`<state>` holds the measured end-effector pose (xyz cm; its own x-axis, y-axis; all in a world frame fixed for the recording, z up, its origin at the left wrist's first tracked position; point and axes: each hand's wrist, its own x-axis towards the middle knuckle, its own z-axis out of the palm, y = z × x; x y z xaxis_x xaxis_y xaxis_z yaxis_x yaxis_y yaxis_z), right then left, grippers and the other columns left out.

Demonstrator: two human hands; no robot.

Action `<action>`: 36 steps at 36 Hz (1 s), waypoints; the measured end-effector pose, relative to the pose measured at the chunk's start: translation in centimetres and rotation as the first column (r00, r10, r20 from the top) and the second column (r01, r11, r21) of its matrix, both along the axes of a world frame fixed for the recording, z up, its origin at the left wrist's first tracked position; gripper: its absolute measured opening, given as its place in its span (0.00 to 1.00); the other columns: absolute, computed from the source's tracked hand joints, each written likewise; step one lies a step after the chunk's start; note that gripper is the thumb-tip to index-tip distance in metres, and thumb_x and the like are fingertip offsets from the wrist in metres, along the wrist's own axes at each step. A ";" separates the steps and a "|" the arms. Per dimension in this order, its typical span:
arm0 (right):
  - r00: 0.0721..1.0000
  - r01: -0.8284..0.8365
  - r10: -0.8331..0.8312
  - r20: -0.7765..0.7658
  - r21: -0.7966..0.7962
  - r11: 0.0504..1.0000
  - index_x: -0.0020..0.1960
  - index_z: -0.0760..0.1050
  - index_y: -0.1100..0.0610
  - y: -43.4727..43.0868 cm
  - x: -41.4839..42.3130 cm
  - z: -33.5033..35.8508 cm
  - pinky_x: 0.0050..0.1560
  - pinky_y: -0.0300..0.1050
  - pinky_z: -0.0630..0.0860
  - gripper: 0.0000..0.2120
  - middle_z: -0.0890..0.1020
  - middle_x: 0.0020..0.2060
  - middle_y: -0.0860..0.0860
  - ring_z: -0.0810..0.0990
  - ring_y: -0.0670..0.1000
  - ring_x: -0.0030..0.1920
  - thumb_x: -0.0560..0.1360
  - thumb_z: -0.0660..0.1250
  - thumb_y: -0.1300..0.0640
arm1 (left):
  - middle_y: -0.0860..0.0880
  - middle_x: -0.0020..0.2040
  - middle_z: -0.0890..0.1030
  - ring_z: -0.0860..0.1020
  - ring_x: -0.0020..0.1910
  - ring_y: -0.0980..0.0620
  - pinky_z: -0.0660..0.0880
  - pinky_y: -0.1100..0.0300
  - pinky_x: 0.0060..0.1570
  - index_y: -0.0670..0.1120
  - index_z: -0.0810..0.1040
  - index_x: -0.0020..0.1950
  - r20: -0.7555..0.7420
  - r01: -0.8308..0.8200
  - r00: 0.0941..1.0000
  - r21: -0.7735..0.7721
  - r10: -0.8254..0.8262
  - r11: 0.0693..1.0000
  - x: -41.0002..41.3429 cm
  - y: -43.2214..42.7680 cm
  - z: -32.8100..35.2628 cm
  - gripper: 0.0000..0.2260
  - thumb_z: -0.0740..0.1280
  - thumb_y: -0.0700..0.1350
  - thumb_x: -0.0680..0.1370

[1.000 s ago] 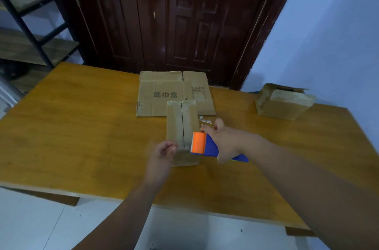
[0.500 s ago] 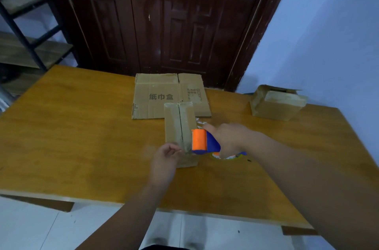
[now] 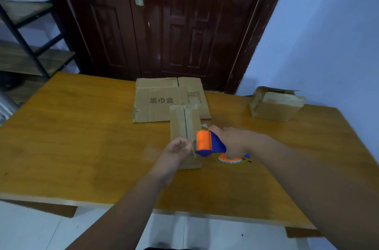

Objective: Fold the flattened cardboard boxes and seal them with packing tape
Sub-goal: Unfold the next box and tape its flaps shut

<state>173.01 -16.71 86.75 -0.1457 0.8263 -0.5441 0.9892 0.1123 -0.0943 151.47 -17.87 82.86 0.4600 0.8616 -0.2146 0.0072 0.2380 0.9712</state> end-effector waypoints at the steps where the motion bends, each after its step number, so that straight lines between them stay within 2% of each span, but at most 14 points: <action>1: 1.000 0.009 -0.009 -0.008 0.004 1.000 0.73 0.48 0.46 -0.1 0.2 0.1 0.39 0.47 0.73 0.40 0.71 0.51 0.53 0.74 0.52 0.44 0.71 0.70 0.57 | 0.49 0.40 0.75 0.73 0.43 0.54 0.66 0.60 0.44 0.44 0.71 0.41 0.022 -0.071 0.997 -0.030 0.072 0.997 0.3 0.0 -0.1 0.08 0.62 0.39 0.80; 4: 0.999 0.036 -0.036 -0.016 0.027 0.999 0.72 0.51 0.46 -0.3 1.0 0.3 0.36 0.46 0.72 0.38 0.66 0.53 0.52 0.74 0.52 0.41 0.71 0.69 0.58 | 0.51 0.40 0.78 0.75 0.44 0.55 0.65 0.60 0.43 0.44 0.72 0.39 0.043 -0.295 0.952 -0.153 0.304 0.943 0.7 -0.5 -1.3 0.08 0.63 0.38 0.78; 7: 0.999 0.049 -0.049 -0.016 0.052 0.997 0.72 0.53 0.45 -0.4 1.6 0.5 0.35 0.45 0.71 0.35 0.61 0.54 0.52 0.73 0.52 0.38 0.71 0.67 0.59 | 0.52 0.46 0.81 0.74 0.50 0.58 0.64 0.58 0.47 0.45 0.74 0.38 0.035 -0.358 0.927 -0.218 0.374 0.908 0.5 -1.3 -2.9 0.08 0.65 0.39 0.77; 9: 0.999 0.047 -0.046 -0.012 0.068 0.997 0.71 0.54 0.44 -0.4 2.0 0.6 0.37 0.46 0.70 0.35 0.61 0.54 0.52 0.72 0.50 0.38 0.72 0.68 0.59 | 0.55 0.44 0.82 0.75 0.50 0.60 0.64 0.58 0.48 0.46 0.75 0.38 0.035 -0.375 0.919 -0.227 0.393 0.899 0.4 -1.4 -3.6 0.08 0.66 0.40 0.77; 12: 0.999 0.038 -0.037 -0.013 0.083 0.996 0.70 0.55 0.46 -0.4 2.1 0.5 0.36 0.44 0.68 0.33 0.66 0.53 0.53 0.73 0.51 0.41 0.72 0.68 0.58 | 0.59 0.42 0.83 0.77 0.48 0.65 0.65 0.65 0.45 0.46 0.76 0.39 0.066 -0.375 0.915 -0.220 0.397 0.900 0.5 -1.2 -4.1 0.06 0.67 0.41 0.76; 17: 1.000 -0.006 0.005 0.006 0.107 0.994 0.70 0.56 0.46 -0.1 1.5 0.2 0.42 0.48 0.71 0.34 0.72 0.52 0.53 0.73 0.54 0.46 0.70 0.70 0.55 | 0.55 0.47 0.83 0.77 0.53 0.60 0.68 0.62 0.48 0.43 0.77 0.41 0.073 -0.447 0.877 -0.242 0.476 0.861 0.4 -1.0 -5.0 0.04 0.69 0.42 0.75; 22: 0.999 -0.044 0.040 0.030 0.145 0.988 0.73 0.52 0.45 -0.2 1.1 -0.4 0.46 0.49 0.72 0.38 0.72 0.55 0.53 0.72 0.54 0.50 0.71 0.70 0.53 | 0.53 0.44 0.82 0.77 0.48 0.59 0.69 0.62 0.49 0.43 0.78 0.42 0.016 -0.480 0.865 -0.263 0.501 0.837 0.2 -0.5 -5.4 0.04 0.69 0.42 0.76; 26: 0.997 -0.079 0.074 0.033 0.214 0.974 0.74 0.54 0.47 0.0 0.6 -0.6 0.52 0.49 0.69 0.37 0.72 0.58 0.53 0.71 0.55 0.57 0.71 0.70 0.52 | 0.50 0.46 0.82 0.77 0.48 0.58 0.70 0.58 0.53 0.43 0.77 0.40 -0.044 -0.504 0.859 -0.237 0.509 0.830 0.3 0.0 -5.6 0.05 0.69 0.40 0.76; 30: 0.995 -0.061 0.083 -0.062 0.300 0.952 0.71 0.59 0.49 0.2 0.0 -0.7 0.55 0.48 0.68 0.35 0.73 0.58 0.51 0.71 0.53 0.58 0.69 0.71 0.51 | 0.52 0.43 0.81 0.77 0.46 0.59 0.71 0.61 0.44 0.43 0.75 0.39 -0.118 -0.486 0.874 -0.179 0.471 0.856 0.8 0.3 -5.5 0.07 0.69 0.40 0.76; 32: 0.990 -0.018 0.062 -0.129 0.318 0.948 0.70 0.60 0.49 0.3 -0.2 -0.5 0.57 0.48 0.69 0.35 0.73 0.58 0.51 0.71 0.53 0.59 0.68 0.72 0.51 | 0.51 0.44 0.82 0.77 0.46 0.58 0.71 0.61 0.44 0.43 0.74 0.39 -0.091 -0.465 0.885 -0.197 0.456 0.863 1.0 0.3 -5.5 0.07 0.69 0.40 0.76; 36: 0.984 0.013 0.057 -0.169 0.386 0.923 0.69 0.60 0.50 0.7 -0.5 -0.2 0.57 0.48 0.70 0.35 0.73 0.60 0.53 0.71 0.53 0.59 0.68 0.73 0.49 | 0.48 0.38 0.78 0.75 0.40 0.53 0.69 0.58 0.45 0.43 0.74 0.38 -0.024 -0.475 0.875 -0.229 0.483 0.850 0.9 0.0 -5.4 0.08 0.67 0.38 0.77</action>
<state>172.51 -15.99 86.59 -0.2298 0.9616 -0.1503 0.9579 0.1961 -0.2098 152.41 -17.84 77.48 0.0130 0.9088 -0.4171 -0.1947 0.4115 0.8904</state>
